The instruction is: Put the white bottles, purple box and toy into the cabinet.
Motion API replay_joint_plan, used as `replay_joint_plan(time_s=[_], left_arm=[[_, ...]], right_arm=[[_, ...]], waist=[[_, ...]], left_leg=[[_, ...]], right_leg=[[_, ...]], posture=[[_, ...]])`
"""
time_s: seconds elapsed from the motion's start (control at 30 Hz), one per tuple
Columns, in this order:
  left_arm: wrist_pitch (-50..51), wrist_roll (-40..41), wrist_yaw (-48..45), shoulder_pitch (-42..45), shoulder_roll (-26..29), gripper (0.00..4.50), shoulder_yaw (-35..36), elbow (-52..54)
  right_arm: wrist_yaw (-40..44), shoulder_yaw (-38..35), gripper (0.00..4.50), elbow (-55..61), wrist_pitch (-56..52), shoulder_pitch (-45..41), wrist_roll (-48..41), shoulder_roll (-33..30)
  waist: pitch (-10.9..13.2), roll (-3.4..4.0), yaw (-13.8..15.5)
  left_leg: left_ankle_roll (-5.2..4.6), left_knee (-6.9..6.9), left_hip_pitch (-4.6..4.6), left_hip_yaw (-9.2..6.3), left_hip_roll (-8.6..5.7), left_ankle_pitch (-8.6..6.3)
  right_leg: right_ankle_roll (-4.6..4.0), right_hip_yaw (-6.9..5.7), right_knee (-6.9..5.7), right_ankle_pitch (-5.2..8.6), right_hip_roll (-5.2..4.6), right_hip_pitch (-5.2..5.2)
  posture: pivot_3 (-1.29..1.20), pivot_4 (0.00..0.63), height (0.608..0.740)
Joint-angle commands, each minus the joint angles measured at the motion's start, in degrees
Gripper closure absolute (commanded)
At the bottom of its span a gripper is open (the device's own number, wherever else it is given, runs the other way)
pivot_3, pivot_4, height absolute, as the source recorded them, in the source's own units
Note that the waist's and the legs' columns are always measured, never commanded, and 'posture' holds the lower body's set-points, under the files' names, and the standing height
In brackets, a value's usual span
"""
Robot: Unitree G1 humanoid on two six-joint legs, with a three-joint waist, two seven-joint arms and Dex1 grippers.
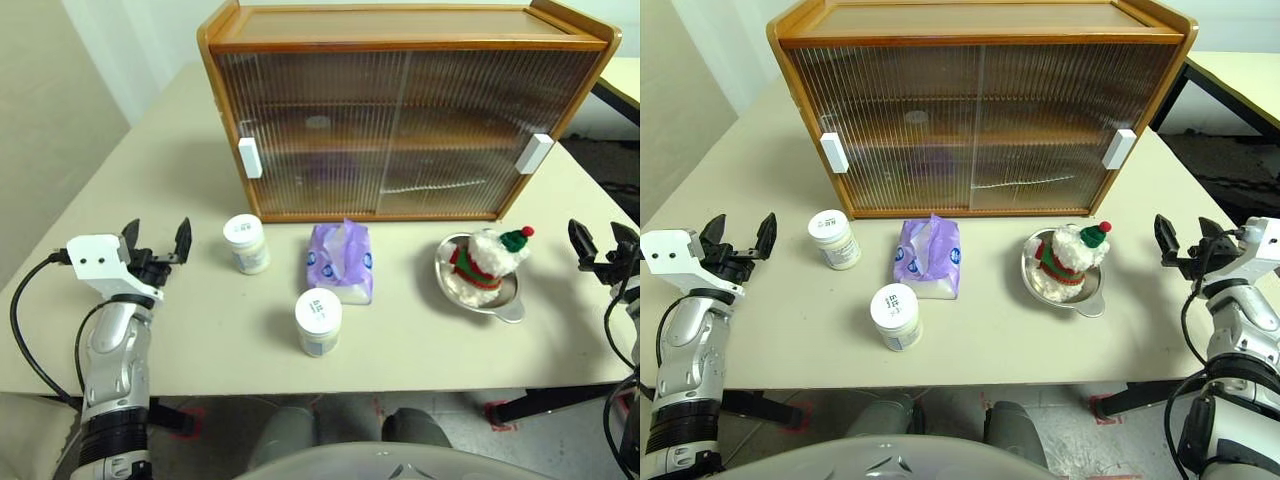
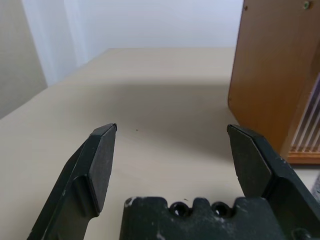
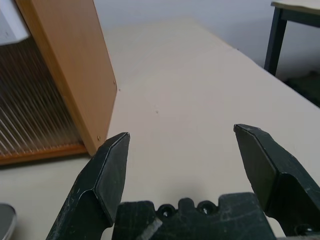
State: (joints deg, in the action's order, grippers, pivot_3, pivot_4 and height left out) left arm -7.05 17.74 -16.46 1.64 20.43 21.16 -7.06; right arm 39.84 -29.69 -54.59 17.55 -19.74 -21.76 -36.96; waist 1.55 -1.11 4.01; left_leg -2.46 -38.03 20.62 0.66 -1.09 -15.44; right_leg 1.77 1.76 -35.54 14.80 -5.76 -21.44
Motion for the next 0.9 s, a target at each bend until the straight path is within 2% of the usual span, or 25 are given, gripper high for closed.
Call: replay_joint_plan(time_s=[0.03, 0.3, 0.5, 0.73, 0.9], left_arm=[[0.1, -0.9, 0.6, -0.1, -0.2, 0.01, -0.3, 1.4], [0.0, -1.0, 0.8, 0.5, 0.5, 0.01, 0.4, 0.9], [0.3, -0.2, 0.6, 1.8, 1.6, 0.01, 1.4, -0.9], [-0.3, 0.3, -0.8, 7.8, 4.7, 0.01, 2.9, -7.1], [-0.6, 0.2, -3.1, 12.3, 7.3, 0.01, 2.8, -11.5]], right_arm=[[-0.2, 0.9, 0.00, -0.7, -0.1, -1.6, 0.3, 0.5], [0.4, 0.9, 0.00, -1.5, 0.3, -2.6, 0.1, 0.1], [4.0, -0.7, 0.00, 1.8, 0.4, -2.5, -2.3, -1.3], [7.5, -4.7, 0.00, 14.1, -6.1, -2.3, -10.3, -3.0], [12.5, -2.7, 0.00, 29.2, -17.2, 0.6, -15.6, -4.2]], waist=[[0.0, -0.02, 0.1], [0.0, -0.04, 0.1], [0.0, -0.04, -0.1], [0.0, -0.04, -0.6], [0.0, -0.05, -1.6]], left_leg=[[0.00, 0.00, 0.00, 0.00, 0.00, 0.00], [0.08, 0.02, 0.01, 0.00, 0.00, -0.04], [0.15, 0.02, 0.01, 0.01, 0.00, -0.09], [0.13, 0.01, 0.00, 0.01, 0.00, -0.08], [0.17, 0.02, 0.03, 0.03, 0.02, -0.10]], right_leg=[[0.00, 0.00, 0.00, 0.00, 0.00, 0.00], [0.00, 0.06, 0.01, 0.00, -0.03, 0.00], [0.00, 0.08, 0.01, 0.00, -0.02, -0.01], [0.05, -0.01, 0.00, -0.03, 0.03, -0.01], [0.08, 0.00, 0.01, -0.04, -0.01, -0.03]], posture=[[0.11, 0.000, 0.740], [0.10, 0.000, 0.740], [0.06, 0.000, 0.740], [0.01, 0.000, 0.740], [-0.01, 0.000, 0.740]])
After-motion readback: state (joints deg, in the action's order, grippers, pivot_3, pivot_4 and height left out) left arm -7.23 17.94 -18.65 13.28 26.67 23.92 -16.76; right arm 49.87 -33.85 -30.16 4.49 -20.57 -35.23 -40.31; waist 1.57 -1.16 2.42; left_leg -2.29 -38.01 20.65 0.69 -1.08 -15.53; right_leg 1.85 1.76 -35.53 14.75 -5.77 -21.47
